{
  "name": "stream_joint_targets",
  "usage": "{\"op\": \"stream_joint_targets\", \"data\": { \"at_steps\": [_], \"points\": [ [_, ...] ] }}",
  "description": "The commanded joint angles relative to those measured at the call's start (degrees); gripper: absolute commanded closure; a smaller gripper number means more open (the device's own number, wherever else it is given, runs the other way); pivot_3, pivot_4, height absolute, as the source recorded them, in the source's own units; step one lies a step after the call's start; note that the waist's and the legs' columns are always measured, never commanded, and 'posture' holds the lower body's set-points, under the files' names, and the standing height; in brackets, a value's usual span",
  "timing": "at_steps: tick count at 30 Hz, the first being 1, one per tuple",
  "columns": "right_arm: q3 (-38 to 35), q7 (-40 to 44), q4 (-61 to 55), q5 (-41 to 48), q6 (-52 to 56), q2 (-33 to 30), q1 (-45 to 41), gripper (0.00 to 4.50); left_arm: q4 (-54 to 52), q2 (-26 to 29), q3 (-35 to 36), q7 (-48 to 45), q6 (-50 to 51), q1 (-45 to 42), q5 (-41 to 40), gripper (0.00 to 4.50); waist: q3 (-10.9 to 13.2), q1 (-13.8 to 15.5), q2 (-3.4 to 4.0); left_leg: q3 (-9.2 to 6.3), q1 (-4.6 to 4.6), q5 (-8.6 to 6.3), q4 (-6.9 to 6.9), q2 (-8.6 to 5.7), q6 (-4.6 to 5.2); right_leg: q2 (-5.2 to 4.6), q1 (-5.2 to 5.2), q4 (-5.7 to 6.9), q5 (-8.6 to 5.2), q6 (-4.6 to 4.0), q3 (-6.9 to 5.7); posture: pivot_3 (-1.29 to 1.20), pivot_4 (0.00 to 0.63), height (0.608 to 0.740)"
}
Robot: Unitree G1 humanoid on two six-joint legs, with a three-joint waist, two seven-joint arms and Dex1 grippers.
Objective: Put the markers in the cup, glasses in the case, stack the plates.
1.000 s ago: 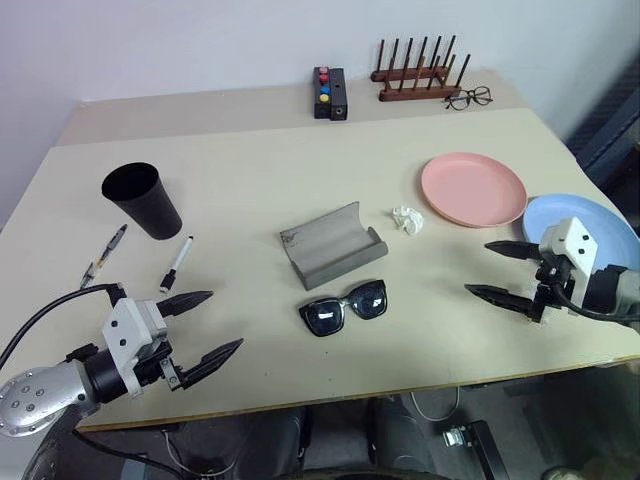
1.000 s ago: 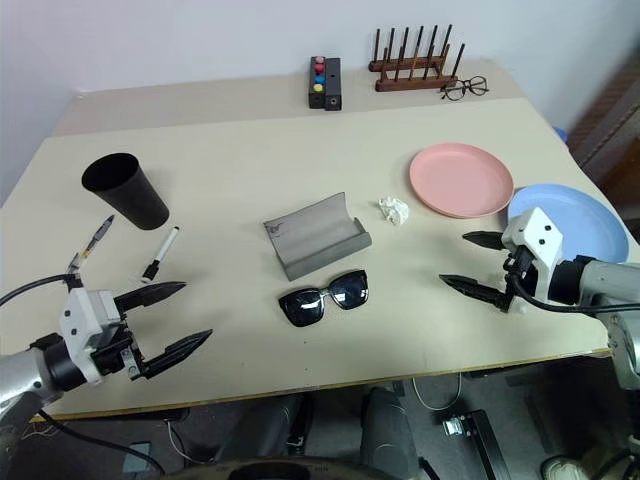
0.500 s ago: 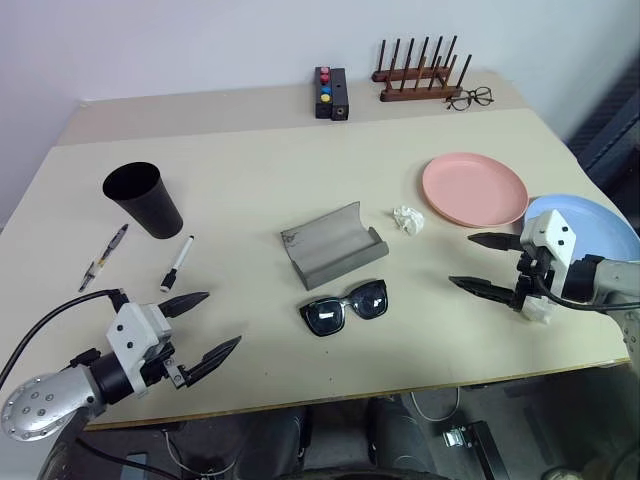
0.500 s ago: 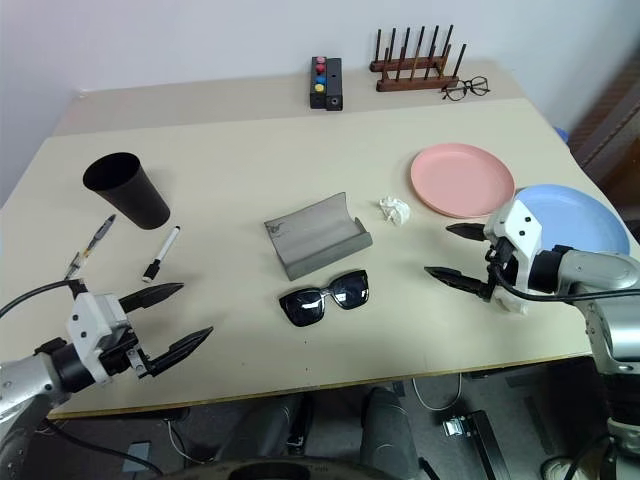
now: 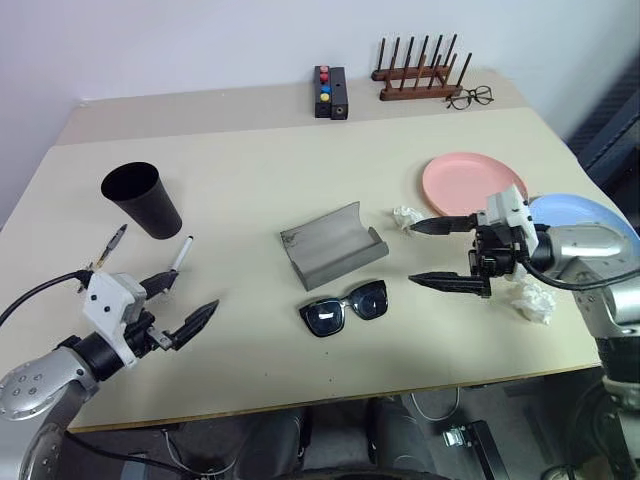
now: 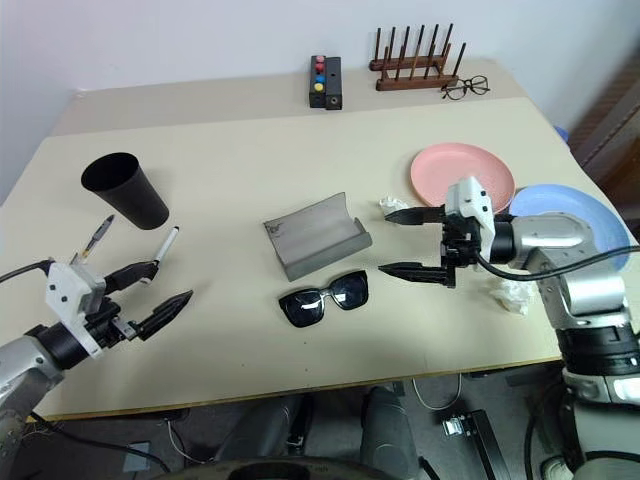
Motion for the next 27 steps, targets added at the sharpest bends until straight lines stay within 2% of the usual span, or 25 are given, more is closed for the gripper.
{"op": "stream_joint_targets", "data": {
  "at_steps": [1,9,20,27],
  "points": [
    [1.5,3.1,3.6,-1.9,-4.1,1.5,-3.3,0.01,-2.6,0.4,0.6,4.4,2.8,1.7,3.9,0.0,0.0,0.0,0.0,0.0,0.0,0.0,0.0,0.0,-0.01,0.0,0.0,0.0,0.0,0.0,0.0,0.0,0.15,0.74],
    [4.7,5.7,9.2,-4.9,-8.5,6.2,-8.5,0.01,-9.0,1.0,2.0,9.5,17.7,1.9,1.3,0.0,0.0,0.0,0.0,-0.01,-0.01,0.07,-0.02,0.01,-0.14,0.01,-0.06,0.04,0.0,0.0,0.02,0.0,0.15,0.74],
    [5.5,5.9,11.3,-6.5,-10.2,9.4,-10.4,0.01,-6.2,1.8,2.9,17.3,33.8,-14.2,-2.1,0.0,0.0,-0.1,-0.01,-0.05,-0.01,0.19,-0.02,0.0,-0.35,0.03,-0.09,0.13,0.02,0.01,0.0,0.0,0.15,0.74],
    [4.7,4.4,13.4,-7.1,-11.2,10.7,-11.8,0.01,-3.4,2.3,2.3,17.8,40.1,-19.4,-3.3,0.0,0.0,-0.7,-0.01,-0.06,-0.01,0.2,-0.07,0.0,-0.39,0.05,-0.14,0.13,0.02,0.01,0.0,0.0,0.15,0.74]
  ]
}}
